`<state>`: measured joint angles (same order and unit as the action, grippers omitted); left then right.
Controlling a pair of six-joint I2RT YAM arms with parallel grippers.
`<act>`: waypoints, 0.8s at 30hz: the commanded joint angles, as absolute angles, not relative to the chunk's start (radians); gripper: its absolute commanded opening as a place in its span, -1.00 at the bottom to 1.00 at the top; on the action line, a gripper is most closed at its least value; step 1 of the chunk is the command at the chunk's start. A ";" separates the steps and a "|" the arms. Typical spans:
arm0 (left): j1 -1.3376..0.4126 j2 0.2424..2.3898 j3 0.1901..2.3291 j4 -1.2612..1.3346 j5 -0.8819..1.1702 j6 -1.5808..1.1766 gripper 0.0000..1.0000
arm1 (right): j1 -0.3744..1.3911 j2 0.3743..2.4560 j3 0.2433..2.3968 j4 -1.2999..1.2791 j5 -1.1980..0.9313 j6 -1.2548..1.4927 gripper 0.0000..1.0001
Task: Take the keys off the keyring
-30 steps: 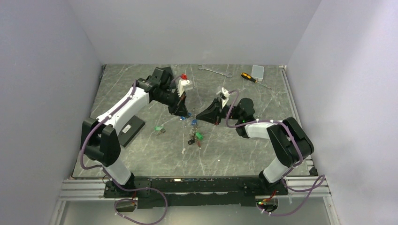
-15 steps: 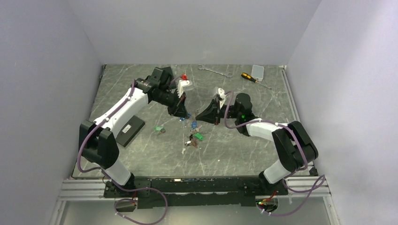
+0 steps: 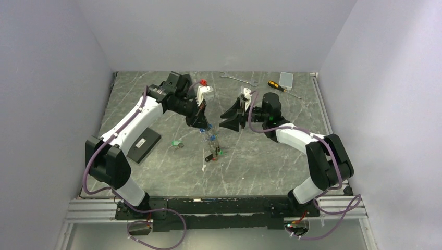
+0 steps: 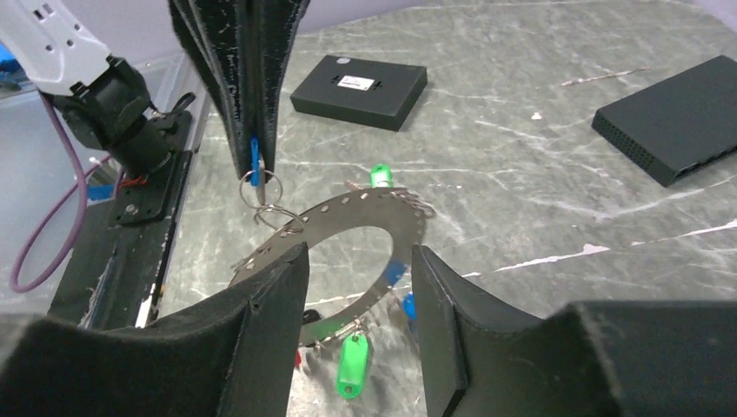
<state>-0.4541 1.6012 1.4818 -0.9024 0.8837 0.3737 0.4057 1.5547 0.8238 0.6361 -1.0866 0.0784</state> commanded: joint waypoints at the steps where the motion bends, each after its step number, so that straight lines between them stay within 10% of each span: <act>1: -0.457 1.583 1.559 -0.891 0.917 0.291 -1.00 | 0.385 1.518 0.889 0.580 -1.053 0.068 0.04; 13: -0.457 1.615 1.600 -0.812 0.921 0.054 -1.00 | 0.358 1.386 1.058 -0.047 -1.053 -0.242 0.08; 24: -0.457 1.618 1.584 -0.746 0.982 -0.060 -1.00 | 0.408 1.375 1.010 0.097 -1.034 -0.176 0.05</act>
